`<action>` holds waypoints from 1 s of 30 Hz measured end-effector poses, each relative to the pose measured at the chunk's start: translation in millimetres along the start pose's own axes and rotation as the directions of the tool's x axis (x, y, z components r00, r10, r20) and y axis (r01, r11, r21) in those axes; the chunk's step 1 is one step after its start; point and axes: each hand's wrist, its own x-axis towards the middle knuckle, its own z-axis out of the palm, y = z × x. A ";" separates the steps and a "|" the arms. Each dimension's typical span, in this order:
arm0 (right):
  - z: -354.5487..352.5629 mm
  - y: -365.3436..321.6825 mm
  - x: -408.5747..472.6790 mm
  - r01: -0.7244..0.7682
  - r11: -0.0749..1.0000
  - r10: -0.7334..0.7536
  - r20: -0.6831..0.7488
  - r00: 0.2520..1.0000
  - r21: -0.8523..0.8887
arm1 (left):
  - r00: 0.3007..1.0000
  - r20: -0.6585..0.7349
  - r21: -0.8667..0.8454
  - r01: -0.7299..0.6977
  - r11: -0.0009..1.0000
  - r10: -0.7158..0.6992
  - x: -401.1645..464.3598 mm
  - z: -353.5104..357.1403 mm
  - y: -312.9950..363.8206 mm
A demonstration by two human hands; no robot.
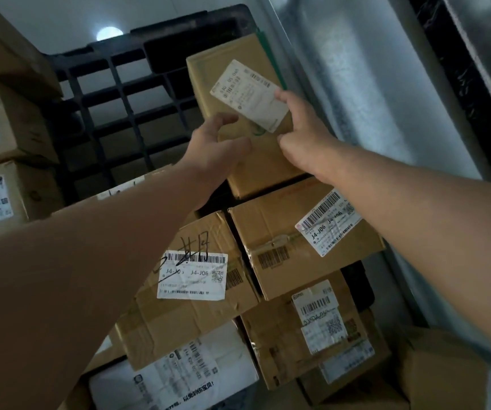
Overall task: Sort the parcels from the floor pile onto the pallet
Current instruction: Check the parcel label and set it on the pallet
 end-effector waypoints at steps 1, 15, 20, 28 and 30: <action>1.7 2.8 1.0 -0.008 1.000 0.008 -0.006 1.000 -0.005 | 1.000 0.007 0.014 0.004 1.000 -0.004 2.7 1.4 -2.6; 24.0 14.4 -0.4 0.010 0.876 -0.010 0.003 1.000 -0.483 | 0.998 0.057 0.278 0.006 0.961 -0.023 7.7 10.0 -12.7; 26.3 14.8 -0.4 0.003 0.836 0.018 0.034 0.999 -0.548 | 1.000 0.025 0.348 0.001 0.938 -0.010 3.7 6.4 -18.6; 42.2 -20.2 -27.4 0.042 0.883 -0.060 -0.025 0.998 -0.467 | 0.993 0.031 0.544 -0.109 0.832 0.111 -23.6 -21.5 -4.8; 45.0 -32.5 -40.2 0.068 0.901 -0.091 -0.031 0.995 -0.429 | 0.982 0.052 0.668 -0.171 0.724 0.184 -31.7 -28.8 4.5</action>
